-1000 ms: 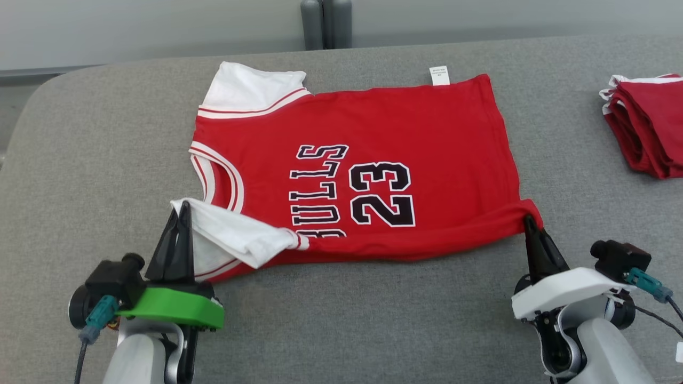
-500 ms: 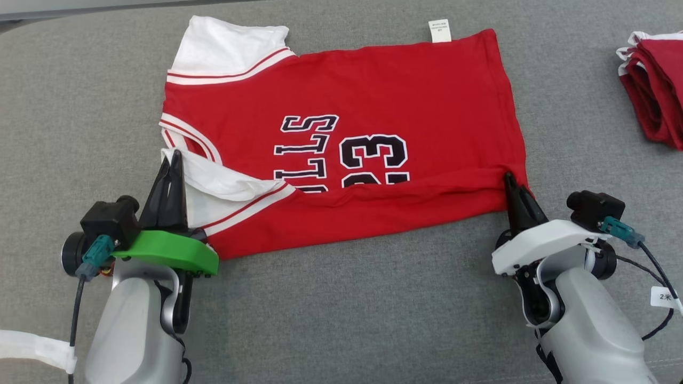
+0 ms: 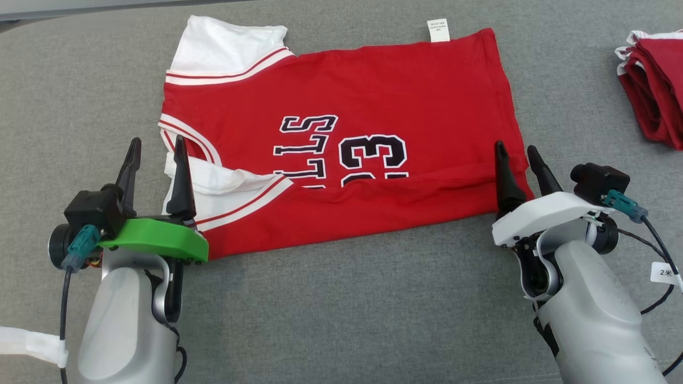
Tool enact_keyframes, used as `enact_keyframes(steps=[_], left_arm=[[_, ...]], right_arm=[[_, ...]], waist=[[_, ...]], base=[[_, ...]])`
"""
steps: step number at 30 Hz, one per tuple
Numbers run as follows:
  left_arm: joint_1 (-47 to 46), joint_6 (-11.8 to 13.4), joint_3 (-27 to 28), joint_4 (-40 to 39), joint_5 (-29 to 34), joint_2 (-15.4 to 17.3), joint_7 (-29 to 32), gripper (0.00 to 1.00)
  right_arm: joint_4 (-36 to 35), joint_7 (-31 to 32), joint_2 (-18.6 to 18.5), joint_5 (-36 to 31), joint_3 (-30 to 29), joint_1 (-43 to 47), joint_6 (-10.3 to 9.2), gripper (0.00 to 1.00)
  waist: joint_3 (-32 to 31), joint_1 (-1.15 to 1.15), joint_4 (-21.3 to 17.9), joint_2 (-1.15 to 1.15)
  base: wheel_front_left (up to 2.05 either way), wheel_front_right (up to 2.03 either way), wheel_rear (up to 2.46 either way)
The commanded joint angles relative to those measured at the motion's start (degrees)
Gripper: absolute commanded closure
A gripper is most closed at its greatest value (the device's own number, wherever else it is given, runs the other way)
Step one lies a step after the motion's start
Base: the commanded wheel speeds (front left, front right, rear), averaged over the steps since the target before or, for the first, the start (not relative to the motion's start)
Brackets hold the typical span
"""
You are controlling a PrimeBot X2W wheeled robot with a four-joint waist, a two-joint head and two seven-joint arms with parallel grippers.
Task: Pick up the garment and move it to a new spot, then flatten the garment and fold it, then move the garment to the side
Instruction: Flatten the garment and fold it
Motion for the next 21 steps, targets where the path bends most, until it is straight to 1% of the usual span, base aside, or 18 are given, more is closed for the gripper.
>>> enact_keyframes(steps=[1,4,7,11,16,21], left_arm=[[1.3,-0.1,0.3,-1.0,0.8,0.0,0.0,0.00],[3.1,-0.1,0.6,-3.2,0.6,-0.1,0.0,0.00],[5.9,-0.1,0.4,-5.4,0.1,-0.2,0.0,0.00],[10.2,-0.1,-0.2,-6.5,-0.4,0.4,0.0,0.00],[14.6,-0.1,-2.3,-3.5,-2.8,1.5,0.8,0.00],[16.4,-0.1,-3.5,0.0,-5.8,2.2,5.4,0.00]], right_arm=[[-0.1,-0.4,-0.1,-0.2,-0.4,-0.6,0.00,0.00],[-1.4,-0.4,-0.6,-1.1,-0.9,-0.2,0.00,0.00],[-4.4,-0.5,-1.3,-3.4,-2.2,1.7,0.00,0.00],[-8.8,-0.4,-1.1,-6.5,-4.3,5.0,0.00,0.00],[-12.5,-0.5,-0.4,-9.8,-5.4,10.3,0.00,0.00],[-13.8,-0.5,0.3,-10.1,-4.7,13.6,0.00,0.00]], waist=[[-0.5,0.00,0.5,0.00],[-1.3,0.00,1.1,0.00],[-2.5,0.00,1.6,0.00],[-4.7,0.00,2.3,0.00],[-7.2,0.00,2.7,0.00],[-8.1,0.00,2.2,0.00]], base=[[0.00,0.00,0.00],[0.00,0.00,0.00],[0.00,0.00,0.00],[0.00,0.00,0.00],[0.00,0.00,0.00],[0.00,0.00,0.00]])
